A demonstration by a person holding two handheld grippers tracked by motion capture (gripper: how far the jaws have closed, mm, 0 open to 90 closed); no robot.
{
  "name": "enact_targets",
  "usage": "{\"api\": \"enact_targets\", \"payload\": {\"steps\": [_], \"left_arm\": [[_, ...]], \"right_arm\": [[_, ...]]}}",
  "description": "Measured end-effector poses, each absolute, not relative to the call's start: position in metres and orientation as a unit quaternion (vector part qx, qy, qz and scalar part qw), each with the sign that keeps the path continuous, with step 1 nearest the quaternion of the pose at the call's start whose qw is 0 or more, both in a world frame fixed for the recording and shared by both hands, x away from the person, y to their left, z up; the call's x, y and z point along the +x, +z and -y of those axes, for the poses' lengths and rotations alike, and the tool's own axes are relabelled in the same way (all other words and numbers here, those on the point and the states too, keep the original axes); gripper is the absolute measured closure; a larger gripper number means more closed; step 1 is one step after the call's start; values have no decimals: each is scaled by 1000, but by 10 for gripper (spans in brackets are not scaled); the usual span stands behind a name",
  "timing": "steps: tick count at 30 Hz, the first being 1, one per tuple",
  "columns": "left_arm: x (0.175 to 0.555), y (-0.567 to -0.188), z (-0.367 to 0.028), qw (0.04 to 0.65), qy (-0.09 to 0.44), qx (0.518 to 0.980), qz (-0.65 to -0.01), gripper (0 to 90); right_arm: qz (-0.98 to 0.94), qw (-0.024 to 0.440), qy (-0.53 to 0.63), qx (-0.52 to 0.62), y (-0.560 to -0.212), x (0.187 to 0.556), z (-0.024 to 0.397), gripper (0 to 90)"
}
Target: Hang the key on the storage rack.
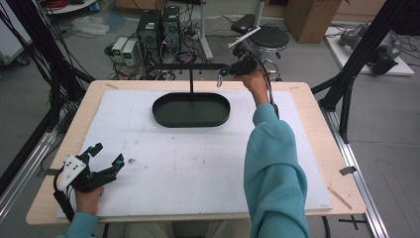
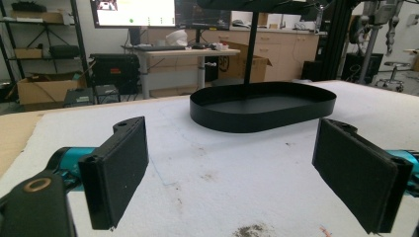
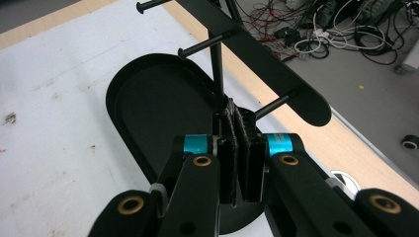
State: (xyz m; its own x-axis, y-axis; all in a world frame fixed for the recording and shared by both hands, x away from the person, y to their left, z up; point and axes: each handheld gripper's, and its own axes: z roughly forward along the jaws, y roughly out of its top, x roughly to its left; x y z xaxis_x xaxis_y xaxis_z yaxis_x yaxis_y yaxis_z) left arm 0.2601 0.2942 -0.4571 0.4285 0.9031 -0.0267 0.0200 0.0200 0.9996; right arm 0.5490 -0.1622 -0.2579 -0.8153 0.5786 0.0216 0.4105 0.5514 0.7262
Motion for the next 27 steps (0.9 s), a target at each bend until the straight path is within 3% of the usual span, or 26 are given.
{"api": "enact_targets", "payload": {"steps": [23,27], "left_arm": [[260,-457,-294,600,370,595,-387,145],[260,-457,-294,600,369,595,-387,145]], "right_arm": [[-869,145,374,289,-264,554,162,885],[-865,157,374,297,-265,555,163,846]]}}
